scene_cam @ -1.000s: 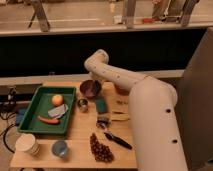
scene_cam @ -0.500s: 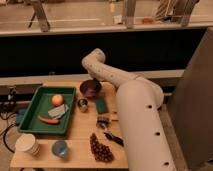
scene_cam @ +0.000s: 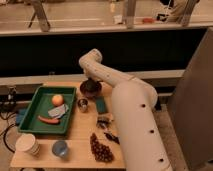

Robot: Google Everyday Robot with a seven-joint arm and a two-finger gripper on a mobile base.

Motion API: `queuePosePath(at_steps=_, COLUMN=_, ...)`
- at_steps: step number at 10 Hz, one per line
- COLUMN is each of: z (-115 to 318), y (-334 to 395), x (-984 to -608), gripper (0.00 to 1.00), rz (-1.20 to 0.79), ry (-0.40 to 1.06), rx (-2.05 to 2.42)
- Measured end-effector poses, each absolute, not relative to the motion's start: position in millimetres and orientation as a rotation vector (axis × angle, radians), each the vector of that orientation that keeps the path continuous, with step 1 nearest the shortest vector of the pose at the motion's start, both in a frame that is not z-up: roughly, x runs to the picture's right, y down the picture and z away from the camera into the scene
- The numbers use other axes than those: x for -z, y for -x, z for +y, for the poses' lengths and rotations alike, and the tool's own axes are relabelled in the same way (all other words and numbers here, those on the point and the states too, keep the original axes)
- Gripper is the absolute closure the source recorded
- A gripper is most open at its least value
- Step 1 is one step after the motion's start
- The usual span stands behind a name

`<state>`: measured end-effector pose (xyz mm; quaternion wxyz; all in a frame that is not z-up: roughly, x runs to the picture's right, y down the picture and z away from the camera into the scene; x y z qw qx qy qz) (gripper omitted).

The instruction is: Wipe purple bowl with eraser

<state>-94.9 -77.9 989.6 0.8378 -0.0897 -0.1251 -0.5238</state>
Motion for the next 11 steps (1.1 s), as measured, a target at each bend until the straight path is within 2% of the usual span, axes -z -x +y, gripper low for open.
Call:
queuePosePath(at_steps=8, z=-44.8, y=97.2, x=-965.9, gripper=1.00, rz=-0.394, ry=0.199, rx=1.154)
queuePosePath(at_steps=11, z=-39.9, y=73.8, x=-956.1, gripper=1.00, rz=-0.414, ry=0.200, rx=1.138)
